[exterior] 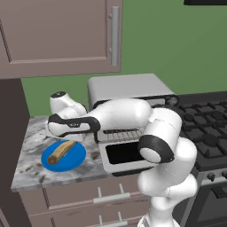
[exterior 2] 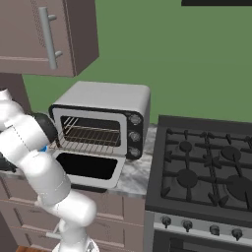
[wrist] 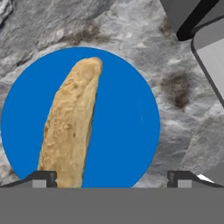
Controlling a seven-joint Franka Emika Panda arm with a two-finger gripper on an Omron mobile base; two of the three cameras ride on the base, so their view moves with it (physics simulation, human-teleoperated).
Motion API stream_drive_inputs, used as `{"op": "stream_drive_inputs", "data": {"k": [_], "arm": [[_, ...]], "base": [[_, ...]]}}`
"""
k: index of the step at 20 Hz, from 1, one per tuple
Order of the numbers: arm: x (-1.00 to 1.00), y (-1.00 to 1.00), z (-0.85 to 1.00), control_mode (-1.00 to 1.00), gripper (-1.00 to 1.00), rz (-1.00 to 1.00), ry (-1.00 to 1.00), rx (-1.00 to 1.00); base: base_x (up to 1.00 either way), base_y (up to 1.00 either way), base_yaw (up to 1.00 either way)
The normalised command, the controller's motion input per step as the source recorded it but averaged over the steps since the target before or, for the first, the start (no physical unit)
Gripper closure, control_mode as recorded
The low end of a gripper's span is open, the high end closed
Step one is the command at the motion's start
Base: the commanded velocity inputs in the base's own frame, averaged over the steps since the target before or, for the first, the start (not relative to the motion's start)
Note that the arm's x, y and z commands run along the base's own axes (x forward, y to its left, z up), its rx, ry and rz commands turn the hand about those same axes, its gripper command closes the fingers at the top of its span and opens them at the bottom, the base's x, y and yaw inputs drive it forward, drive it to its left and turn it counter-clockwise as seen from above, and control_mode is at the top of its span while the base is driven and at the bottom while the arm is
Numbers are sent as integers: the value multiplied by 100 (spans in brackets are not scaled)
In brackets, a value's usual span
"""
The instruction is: Pull the toaster oven rack outwards. Pick up the baguette from the plate and place it on the toaster oven rack. Close the toaster oven door fully and set the temperature to the lowest setting.
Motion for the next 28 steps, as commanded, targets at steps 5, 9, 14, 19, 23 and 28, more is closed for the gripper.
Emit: {"op": "stream_drive_inputs", "data": {"k": [5,9,14,19,23,28], "arm": [[28,2,-26,-100,-100,0,0,0],[24,27,-20,-100,-100,-3,0,0],[10,40,-5,-100,-100,-6,0,0],[2,23,0,-100,-100,-3,0,0],[0,2,-5,-100,-100,0,2,0],[-15,-26,-33,-100,-100,-1,14,1]], "base": [[0,0,0],[0,0,0],[0,0,0],[0,0,0],[0,0,0],[0,0,0]]}}
